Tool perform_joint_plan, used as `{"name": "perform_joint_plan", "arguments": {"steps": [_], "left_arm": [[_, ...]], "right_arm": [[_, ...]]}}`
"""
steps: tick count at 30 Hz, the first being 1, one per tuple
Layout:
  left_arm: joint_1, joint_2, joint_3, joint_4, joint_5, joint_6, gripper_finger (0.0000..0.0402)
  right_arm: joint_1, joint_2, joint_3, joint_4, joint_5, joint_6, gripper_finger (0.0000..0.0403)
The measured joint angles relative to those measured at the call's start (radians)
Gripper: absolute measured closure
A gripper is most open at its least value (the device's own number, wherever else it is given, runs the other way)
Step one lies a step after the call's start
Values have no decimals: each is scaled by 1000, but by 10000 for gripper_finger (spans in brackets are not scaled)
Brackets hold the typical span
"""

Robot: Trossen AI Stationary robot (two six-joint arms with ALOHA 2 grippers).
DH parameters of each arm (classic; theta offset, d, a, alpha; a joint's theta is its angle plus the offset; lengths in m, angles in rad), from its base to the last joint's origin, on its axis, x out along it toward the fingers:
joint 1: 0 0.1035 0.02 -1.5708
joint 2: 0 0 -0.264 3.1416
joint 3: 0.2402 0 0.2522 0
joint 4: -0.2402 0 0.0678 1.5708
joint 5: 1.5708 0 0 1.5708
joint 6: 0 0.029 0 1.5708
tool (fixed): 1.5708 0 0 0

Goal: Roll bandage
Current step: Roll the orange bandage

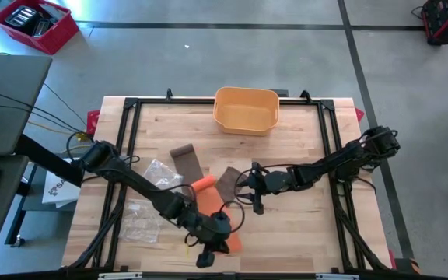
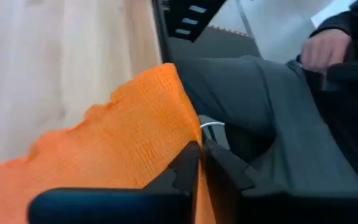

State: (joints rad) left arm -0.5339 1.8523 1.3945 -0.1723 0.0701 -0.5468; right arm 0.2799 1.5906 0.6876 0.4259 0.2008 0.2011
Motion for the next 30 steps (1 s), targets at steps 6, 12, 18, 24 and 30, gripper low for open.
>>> {"name": "perform_joint_plan", "arguments": {"steps": [6,12,18,24,30], "left_arm": [[13,-56,2,-1,36,-19,311],[10,-143,1,-166,26,-33,268],[-3,-172,-19,-527,-345,-104,267],[74,-163,-209,-569,-352,-131,263],[165,-169,-353,-473,-335,-125,244]], "right_arm": [[-21,0,0,2,0,0,240],[-48,0,0,5,-13,-1,240],[-80,0,4,9,-40,-25,240],[-76,0,5,5,-53,-14,240],[-75,0,4,-2,-55,7,240]]}}
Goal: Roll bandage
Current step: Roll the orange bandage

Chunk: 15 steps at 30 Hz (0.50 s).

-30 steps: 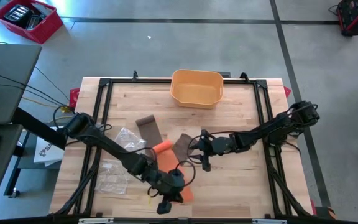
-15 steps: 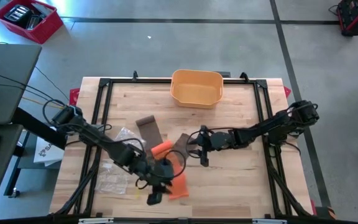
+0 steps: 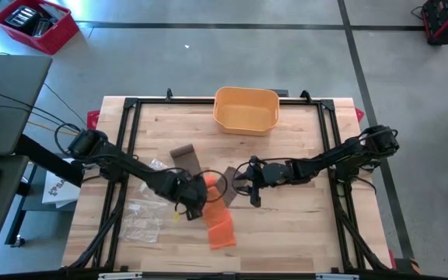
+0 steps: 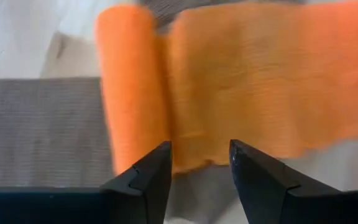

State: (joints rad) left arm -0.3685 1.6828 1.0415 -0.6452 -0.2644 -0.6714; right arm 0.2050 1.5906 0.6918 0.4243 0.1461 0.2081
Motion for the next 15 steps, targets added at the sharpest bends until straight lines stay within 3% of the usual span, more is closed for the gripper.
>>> {"name": "perform_joint_plan", "arguments": {"steps": [15], "left_arm": [[84,-29,-7,1,-28,57,231]], "right_arm": [[1,0,0,-12,1,0,240]]}}
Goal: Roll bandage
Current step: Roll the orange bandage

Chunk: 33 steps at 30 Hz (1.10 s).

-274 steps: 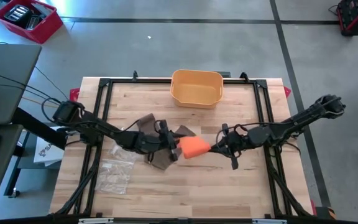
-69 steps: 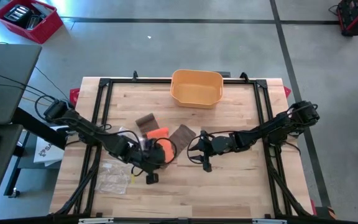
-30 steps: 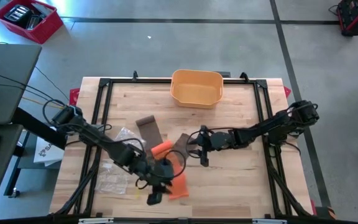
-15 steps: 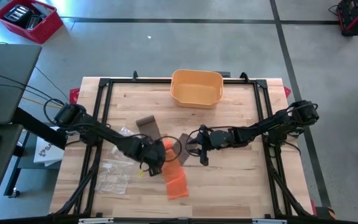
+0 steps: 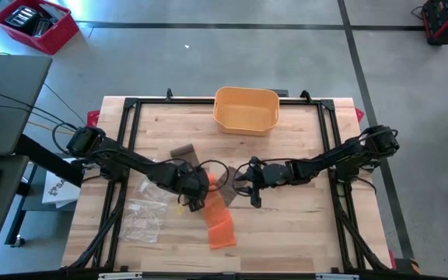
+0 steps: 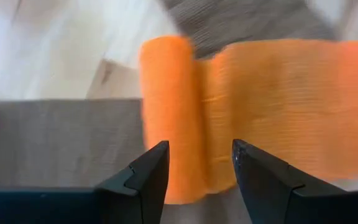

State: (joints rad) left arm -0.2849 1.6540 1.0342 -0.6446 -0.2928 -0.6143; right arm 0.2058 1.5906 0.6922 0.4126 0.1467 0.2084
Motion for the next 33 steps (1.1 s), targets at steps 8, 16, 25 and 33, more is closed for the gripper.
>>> {"name": "perform_joint_plan", "arguments": {"steps": [8,16,25,33], "left_arm": [[50,7,-112,85,63,27,231],[50,-3,-118,89,59,76,270],[50,-4,11,-78,-33,148,335],[16,-5,271,-303,-128,184,332]], "right_arm": [[3,0,0,-5,0,2,240],[6,0,0,-9,0,-7,240],[11,-45,0,-68,0,-2,240],[40,-213,0,-192,51,-8,240]]}}
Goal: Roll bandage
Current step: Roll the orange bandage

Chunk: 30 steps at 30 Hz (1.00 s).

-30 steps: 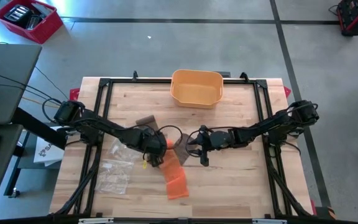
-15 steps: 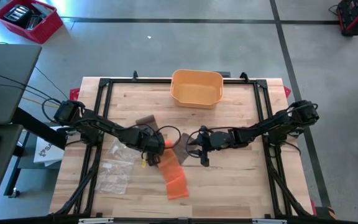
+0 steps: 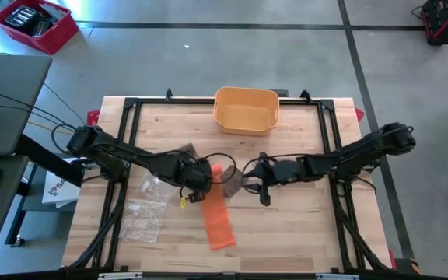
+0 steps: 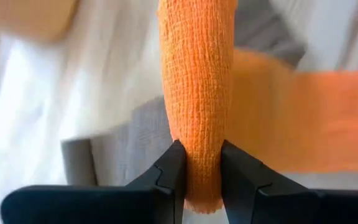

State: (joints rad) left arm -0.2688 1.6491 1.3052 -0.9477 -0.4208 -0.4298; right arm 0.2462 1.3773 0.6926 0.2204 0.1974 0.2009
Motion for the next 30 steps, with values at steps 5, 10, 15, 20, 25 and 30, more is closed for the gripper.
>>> {"name": "perform_joint_plan", "arguments": {"steps": [5,10,15,20,25,30], "left_arm": [[-16,-1,101,-21,-9,23,331],[-26,-1,109,-25,2,22,331],[-61,-1,109,-2,70,22,330],[-99,-1,109,69,78,23,330],[-125,-1,109,154,75,33,330],[-140,-1,109,222,71,66,330]], "right_arm": [[41,-14,0,-3,67,-26,240],[61,26,0,-1,76,-50,240],[91,26,0,33,138,-114,240],[136,8,0,148,133,-263,240],[171,9,0,202,118,-313,240],[174,10,0,205,118,-293,240]]}}
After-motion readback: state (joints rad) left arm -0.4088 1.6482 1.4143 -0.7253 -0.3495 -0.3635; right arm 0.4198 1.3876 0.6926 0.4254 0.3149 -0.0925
